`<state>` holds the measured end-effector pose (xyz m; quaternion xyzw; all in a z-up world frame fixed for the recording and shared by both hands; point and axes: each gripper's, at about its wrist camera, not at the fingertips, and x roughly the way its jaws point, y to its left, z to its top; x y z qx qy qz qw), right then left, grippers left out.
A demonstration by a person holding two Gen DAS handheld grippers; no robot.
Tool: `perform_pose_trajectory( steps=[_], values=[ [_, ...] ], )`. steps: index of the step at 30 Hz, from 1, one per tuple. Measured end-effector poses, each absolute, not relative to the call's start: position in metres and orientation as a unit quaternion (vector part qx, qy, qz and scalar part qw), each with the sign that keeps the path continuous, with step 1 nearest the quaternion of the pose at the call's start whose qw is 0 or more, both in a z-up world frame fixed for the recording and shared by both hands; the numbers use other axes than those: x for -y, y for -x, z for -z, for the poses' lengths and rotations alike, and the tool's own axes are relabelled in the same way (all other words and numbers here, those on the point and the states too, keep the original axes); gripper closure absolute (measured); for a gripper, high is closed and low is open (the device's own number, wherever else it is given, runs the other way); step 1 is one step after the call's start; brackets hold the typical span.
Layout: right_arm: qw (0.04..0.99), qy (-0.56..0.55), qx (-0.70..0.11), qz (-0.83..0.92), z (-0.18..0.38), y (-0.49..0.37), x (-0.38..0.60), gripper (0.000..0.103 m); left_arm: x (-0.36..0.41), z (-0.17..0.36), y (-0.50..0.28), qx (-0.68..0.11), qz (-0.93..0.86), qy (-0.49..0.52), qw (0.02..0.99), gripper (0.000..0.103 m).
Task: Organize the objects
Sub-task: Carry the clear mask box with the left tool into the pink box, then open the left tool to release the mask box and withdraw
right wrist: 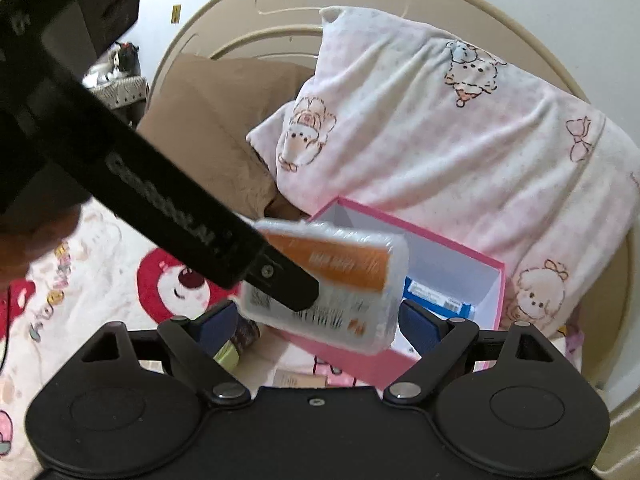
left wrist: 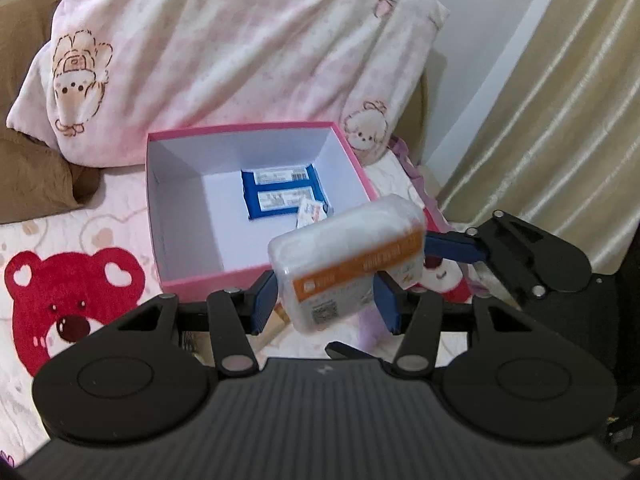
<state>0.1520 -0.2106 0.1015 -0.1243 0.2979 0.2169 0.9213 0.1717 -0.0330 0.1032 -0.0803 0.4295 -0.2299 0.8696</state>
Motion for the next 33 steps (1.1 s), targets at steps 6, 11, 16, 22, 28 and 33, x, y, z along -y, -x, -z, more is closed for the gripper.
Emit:
perform_pose_trajectory(
  steps=[6,11,16,22,28,33],
  values=[
    [0.919,0.089,-0.313,-0.222,-0.096,-0.196,0.223,0.02,0.034,-0.094,-0.212,-0.435,0.205,0.106,0.871,0.052],
    [0.91,0.023,-0.352,-0.219,-0.073,-0.236,0.238,0.035,0.03,-0.074,-0.251,-0.437,0.189,0.125,0.87,0.052],
    [0.896,-0.032,-0.39,-0.208,-0.047,-0.269,0.246,0.045,0.025,-0.043,-0.289,-0.453,0.176,0.151,0.861,0.052],
    [0.862,-0.104,-0.463,-0.181,0.007,-0.32,0.253,0.046,0.029,0.002,-0.334,-0.492,0.154,0.162,0.841,0.051],
    [0.833,-0.137,-0.51,-0.162,0.043,-0.341,0.254,0.046,0.048,0.033,-0.357,-0.515,0.14,0.119,0.837,0.048],
    [0.824,-0.139,-0.529,-0.148,0.056,-0.346,0.257,0.046,0.047,0.052,-0.363,-0.537,0.138,0.147,0.819,0.049]
  ],
)
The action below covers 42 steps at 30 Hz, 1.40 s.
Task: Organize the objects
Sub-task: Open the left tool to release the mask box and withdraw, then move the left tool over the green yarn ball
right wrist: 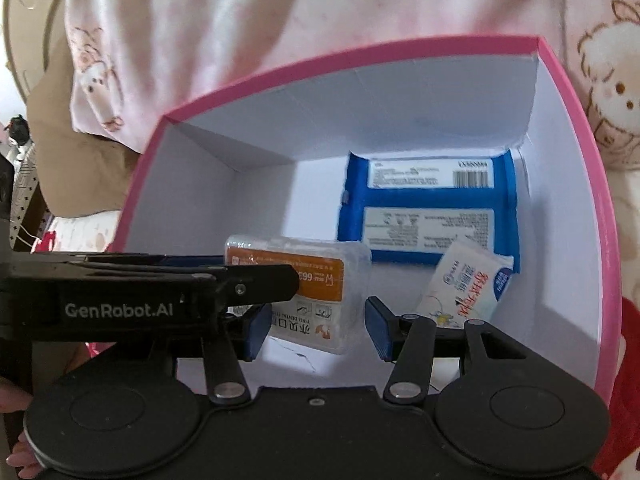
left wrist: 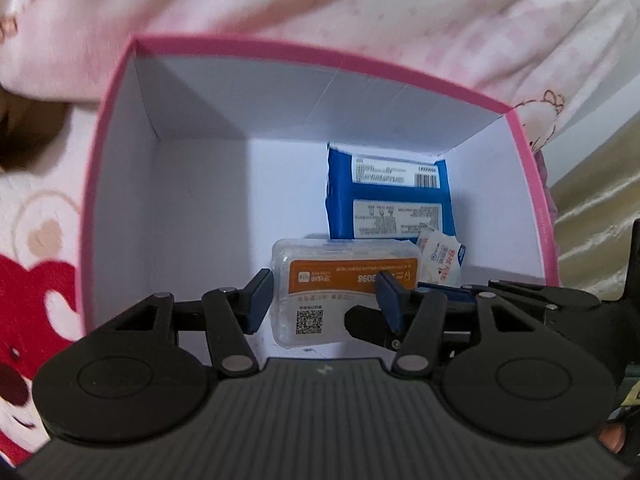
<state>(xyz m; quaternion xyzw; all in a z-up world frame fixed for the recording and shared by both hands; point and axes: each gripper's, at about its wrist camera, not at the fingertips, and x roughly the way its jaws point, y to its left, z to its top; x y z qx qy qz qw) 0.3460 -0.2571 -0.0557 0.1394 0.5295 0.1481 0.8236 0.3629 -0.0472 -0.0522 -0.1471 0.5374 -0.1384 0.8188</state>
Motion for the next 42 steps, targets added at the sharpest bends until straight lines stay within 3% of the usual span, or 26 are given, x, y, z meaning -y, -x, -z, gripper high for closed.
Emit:
perform_pose_trajectory(
  steps=[7,13,18,22,42],
  values=[
    [0.834,-0.072,-0.53,-0.134,0.061,-0.34,0.25,0.046,0.057,0.073,-0.362,-0.545,0.122,0.184,0.809,0.046],
    [0.857,0.007,-0.507,-0.098,0.058,-0.329,0.25,0.049,0.075,0.077,-0.364,-0.541,0.132,0.186,0.809,0.051],
    [0.859,0.002,-0.504,-0.093,0.055,-0.32,0.265,0.051,0.091,0.079,-0.363,-0.544,0.137,0.184,0.807,0.055],
    [0.874,0.002,-0.473,-0.115,0.036,-0.305,0.265,0.046,0.092,0.074,-0.359,-0.533,0.14,0.187,0.813,0.056],
    [0.899,0.025,-0.414,-0.144,-0.112,-0.193,0.242,0.036,0.034,-0.096,-0.232,-0.481,0.221,0.072,0.845,0.039]
  ],
)
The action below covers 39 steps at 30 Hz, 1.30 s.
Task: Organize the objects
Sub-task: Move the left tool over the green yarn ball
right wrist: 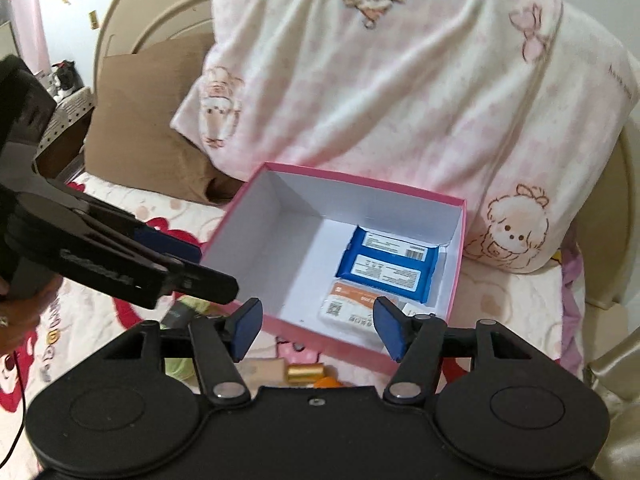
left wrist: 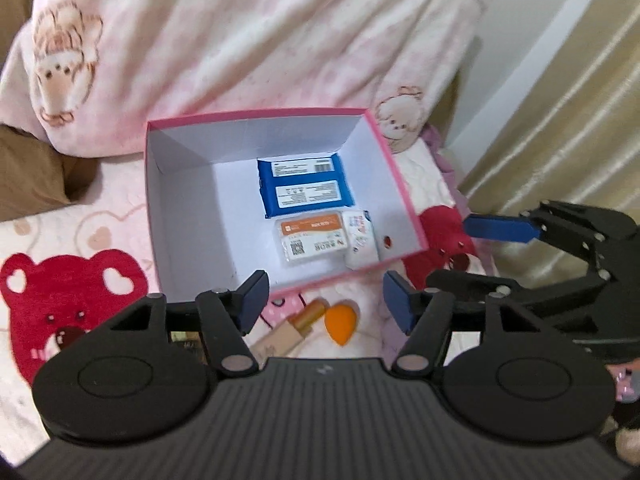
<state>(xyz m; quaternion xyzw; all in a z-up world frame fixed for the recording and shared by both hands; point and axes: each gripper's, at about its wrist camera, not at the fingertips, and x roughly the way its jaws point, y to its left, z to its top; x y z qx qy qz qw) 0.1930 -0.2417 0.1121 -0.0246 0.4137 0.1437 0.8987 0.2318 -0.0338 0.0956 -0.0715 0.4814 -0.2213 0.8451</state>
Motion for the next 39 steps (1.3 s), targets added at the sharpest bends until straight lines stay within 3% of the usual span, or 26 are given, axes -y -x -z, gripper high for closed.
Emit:
perform_pose_trajectory(
  steps=[8,17,20,30,34,39],
  values=[
    [0.899,0.02,-0.413,-0.143,-0.139,-0.153,0.223,0.035,0.028,-0.131,-0.187,-0.494,0.24,0.034,0.835,0.037],
    [0.899,0.024,-0.395,-0.191,-0.139,-0.104,0.183,0.02,-0.003,-0.149,-0.147,-0.479,0.236,0.009,0.845,0.026],
    [0.901,0.023,-0.389,-0.189,-0.129,-0.098,0.172,0.012,-0.016,-0.139,-0.139,-0.476,0.23,0.007,0.849,0.02],
    [0.898,-0.011,-0.371,-0.239,-0.069,-0.103,0.137,0.012,-0.065,-0.073,-0.131,-0.477,0.212,0.033,0.852,0.017],
    [0.894,-0.013,-0.368,-0.255,-0.038,-0.113,0.122,0.012,-0.084,-0.046,-0.137,-0.465,0.201,0.063,0.86,0.008],
    [0.894,-0.002,-0.365,-0.258,-0.005,-0.129,0.107,0.012,-0.097,-0.005,-0.152,-0.469,0.204,0.102,0.853,0.008]
  ],
)
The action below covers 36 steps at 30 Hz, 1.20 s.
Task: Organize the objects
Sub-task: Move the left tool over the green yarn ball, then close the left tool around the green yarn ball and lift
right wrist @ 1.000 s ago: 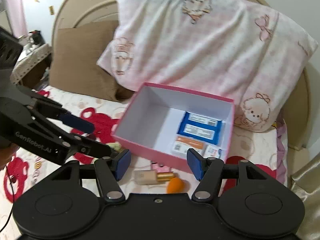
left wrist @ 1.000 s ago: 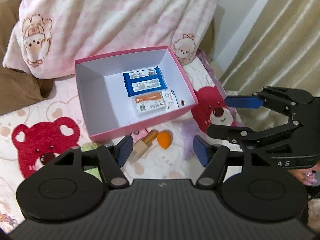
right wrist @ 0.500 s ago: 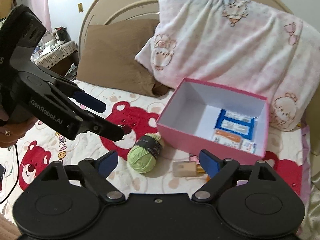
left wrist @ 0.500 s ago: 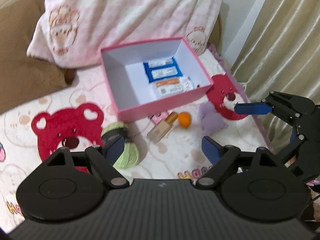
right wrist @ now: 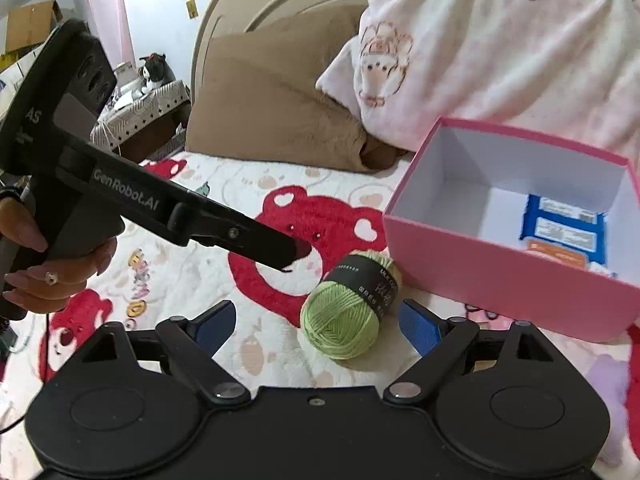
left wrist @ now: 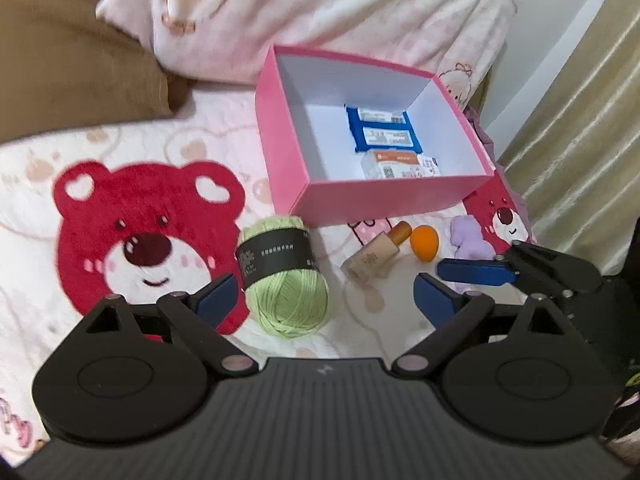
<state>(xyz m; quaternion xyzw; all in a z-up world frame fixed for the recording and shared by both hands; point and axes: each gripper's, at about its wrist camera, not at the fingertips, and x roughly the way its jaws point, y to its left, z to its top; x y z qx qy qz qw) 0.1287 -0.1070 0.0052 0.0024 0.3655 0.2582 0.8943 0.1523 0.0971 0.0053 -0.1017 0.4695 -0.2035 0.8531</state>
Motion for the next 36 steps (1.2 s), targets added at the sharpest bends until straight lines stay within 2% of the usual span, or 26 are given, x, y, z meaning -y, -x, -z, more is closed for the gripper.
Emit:
perform_pose_trajectory(
  steps=[9,15,20,28,30,33,35,36],
  values=[
    [0.906,0.035,-0.35,-0.234,0.032,-0.149,0.088,0.012,-0.102,0.045,-0.168,-0.47,0.155,0.118,0.861,0.007],
    [0.909,-0.013,-0.363,-0.206,0.055,-0.163,0.087,0.012,-0.097,0.065,-0.176,-0.474,0.161,0.126,0.856,0.014],
    [0.908,-0.037,-0.365,-0.203,0.069,-0.162,0.089,0.012,-0.092,0.076,-0.174,-0.467,0.16,0.121,0.861,0.014],
    [0.899,-0.037,-0.388,-0.199,0.095,-0.173,0.078,0.012,-0.103,0.099,-0.183,-0.471,0.129,0.171,0.855,0.017],
    [0.898,-0.054,-0.39,-0.199,0.099,-0.171,0.08,0.012,-0.106,0.105,-0.183,-0.48,0.137,0.196,0.844,0.021],
    [0.894,-0.057,-0.396,-0.204,0.105,-0.172,0.077,0.012,-0.103,0.111,-0.177,-0.482,0.144,0.203,0.84,0.033],
    [0.893,-0.045,-0.4,-0.202,0.11,-0.176,0.075,0.013,-0.101,0.112,-0.174,-0.473,0.151,0.214,0.841,0.044],
    [0.893,-0.044,-0.399,-0.202,0.111,-0.177,0.075,0.014,-0.1,0.112,-0.174,-0.471,0.154,0.221,0.84,0.045]
  ],
)
